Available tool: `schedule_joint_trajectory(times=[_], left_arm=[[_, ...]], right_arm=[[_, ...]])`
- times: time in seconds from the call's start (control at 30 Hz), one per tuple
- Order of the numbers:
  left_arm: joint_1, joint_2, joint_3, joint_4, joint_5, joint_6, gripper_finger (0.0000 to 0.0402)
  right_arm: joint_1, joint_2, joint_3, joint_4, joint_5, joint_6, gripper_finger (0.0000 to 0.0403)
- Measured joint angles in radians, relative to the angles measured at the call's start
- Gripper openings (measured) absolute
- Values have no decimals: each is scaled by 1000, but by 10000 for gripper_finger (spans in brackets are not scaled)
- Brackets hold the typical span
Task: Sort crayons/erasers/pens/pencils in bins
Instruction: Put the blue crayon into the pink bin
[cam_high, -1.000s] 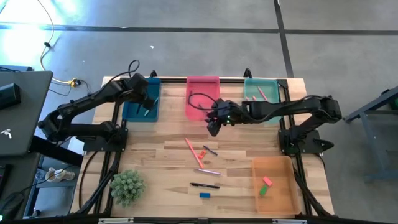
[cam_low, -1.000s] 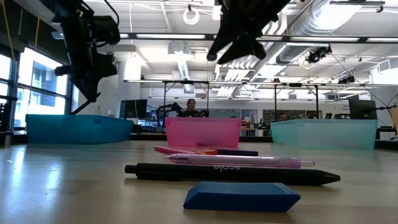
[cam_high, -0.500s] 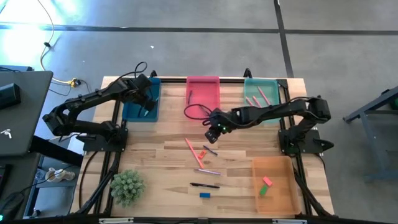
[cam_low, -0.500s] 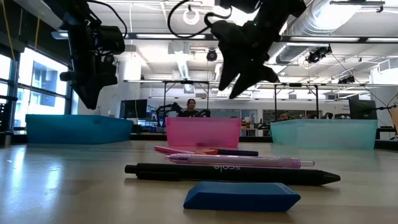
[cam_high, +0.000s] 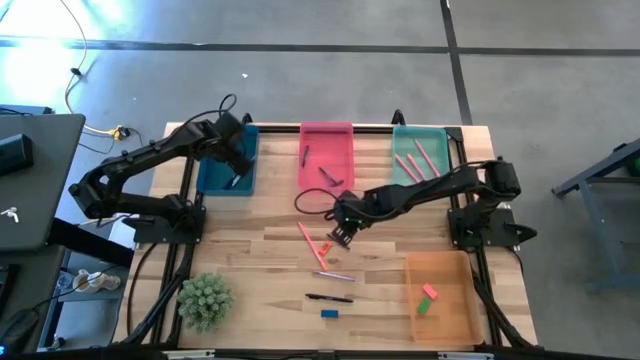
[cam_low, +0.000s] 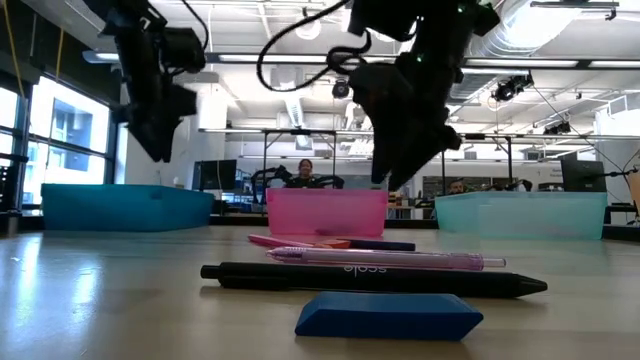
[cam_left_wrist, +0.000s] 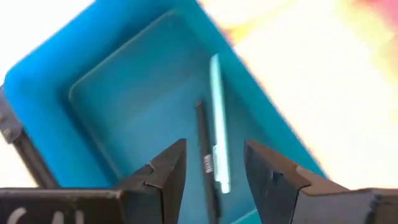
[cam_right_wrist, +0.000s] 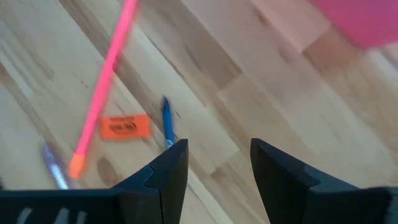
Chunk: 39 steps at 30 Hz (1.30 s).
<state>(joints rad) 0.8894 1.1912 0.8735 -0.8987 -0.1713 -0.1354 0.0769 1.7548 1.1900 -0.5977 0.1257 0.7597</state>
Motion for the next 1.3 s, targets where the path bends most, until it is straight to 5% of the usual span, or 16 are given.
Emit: schedule_joint_trajectory(times=[0.3, 0.83, 1.3], left_arm=[[0, -1, 132, 6, 138, 16, 149], [-2, -1, 151, 42, 141, 9, 148], [-5, -1, 151, 42, 139, 9, 149]], right_arm=[[23, 47, 0, 5, -41, 3, 165], [85, 46, 4, 116, -82, 31, 165], [88, 198, 190, -116, -65, -8, 165]])
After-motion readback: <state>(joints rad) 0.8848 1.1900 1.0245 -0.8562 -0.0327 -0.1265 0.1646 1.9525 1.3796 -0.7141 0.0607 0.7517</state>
